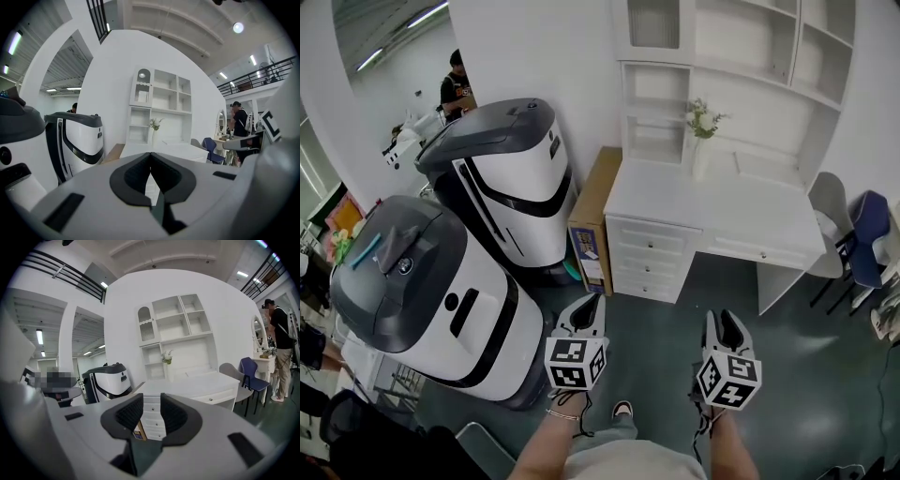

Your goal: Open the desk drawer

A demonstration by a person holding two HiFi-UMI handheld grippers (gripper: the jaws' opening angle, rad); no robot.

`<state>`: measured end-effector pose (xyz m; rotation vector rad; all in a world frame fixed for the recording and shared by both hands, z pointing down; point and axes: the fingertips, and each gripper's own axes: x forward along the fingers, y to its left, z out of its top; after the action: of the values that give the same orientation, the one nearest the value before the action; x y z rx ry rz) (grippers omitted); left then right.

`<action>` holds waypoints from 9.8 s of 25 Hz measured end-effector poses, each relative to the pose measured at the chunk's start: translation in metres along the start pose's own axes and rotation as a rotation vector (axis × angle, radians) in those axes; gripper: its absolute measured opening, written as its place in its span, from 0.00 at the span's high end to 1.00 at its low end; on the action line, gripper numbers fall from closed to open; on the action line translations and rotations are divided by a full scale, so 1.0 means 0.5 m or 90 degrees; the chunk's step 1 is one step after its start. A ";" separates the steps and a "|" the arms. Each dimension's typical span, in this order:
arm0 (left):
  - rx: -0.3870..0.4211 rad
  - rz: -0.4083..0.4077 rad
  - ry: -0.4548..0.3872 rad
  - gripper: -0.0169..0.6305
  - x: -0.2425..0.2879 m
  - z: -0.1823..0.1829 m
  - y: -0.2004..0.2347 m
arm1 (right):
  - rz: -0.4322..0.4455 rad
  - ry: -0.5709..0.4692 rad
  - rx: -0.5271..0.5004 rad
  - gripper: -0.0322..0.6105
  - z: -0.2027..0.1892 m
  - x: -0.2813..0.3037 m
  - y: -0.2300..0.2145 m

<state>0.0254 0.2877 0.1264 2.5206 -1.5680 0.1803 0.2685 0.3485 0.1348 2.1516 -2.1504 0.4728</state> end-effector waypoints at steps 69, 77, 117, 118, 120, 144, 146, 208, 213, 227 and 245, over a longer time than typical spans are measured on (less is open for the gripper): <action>-0.034 0.000 0.082 0.95 0.657 0.042 0.294 | 0.020 0.083 -0.012 0.75 0.133 0.754 0.006; -0.059 0.031 0.123 0.95 0.644 -0.052 0.335 | 0.034 0.131 -0.018 0.75 0.055 0.782 0.024; -0.226 0.191 0.284 0.95 0.505 -0.801 0.451 | 0.103 0.414 -0.085 0.74 -0.678 0.901 0.080; -0.225 0.190 0.286 0.95 0.510 -0.810 0.458 | 0.101 0.416 -0.082 0.74 -0.686 0.910 0.080; -0.228 0.187 0.289 0.95 0.519 -0.829 0.473 | 0.094 0.417 -0.078 0.74 -0.701 0.930 0.080; -0.118 0.163 0.270 0.95 0.693 -1.167 0.663 | 0.025 0.387 -0.092 0.74 -1.076 1.168 -0.041; -0.100 0.164 0.268 0.95 0.710 -1.192 0.674 | 0.025 0.381 -0.092 0.74 -1.107 1.191 -0.052; -0.188 0.168 0.320 0.95 0.611 -1.152 0.709 | -0.139 0.422 -0.055 0.82 -1.275 1.277 -0.127; -0.212 0.185 0.317 0.95 0.594 -1.131 0.701 | -0.118 0.446 -0.056 0.82 -1.285 1.257 -0.118; -0.276 0.223 0.305 0.95 0.540 -1.106 0.672 | -0.114 0.501 -0.068 0.82 -1.318 1.155 -0.091; -0.280 0.220 0.320 0.95 0.468 -1.093 0.645 | -0.125 0.551 -0.035 0.82 -1.368 1.020 -0.056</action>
<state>-0.1689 0.0545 0.7309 1.6974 -1.5936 0.4220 0.1684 0.0333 0.9219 1.6338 -1.4357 1.0590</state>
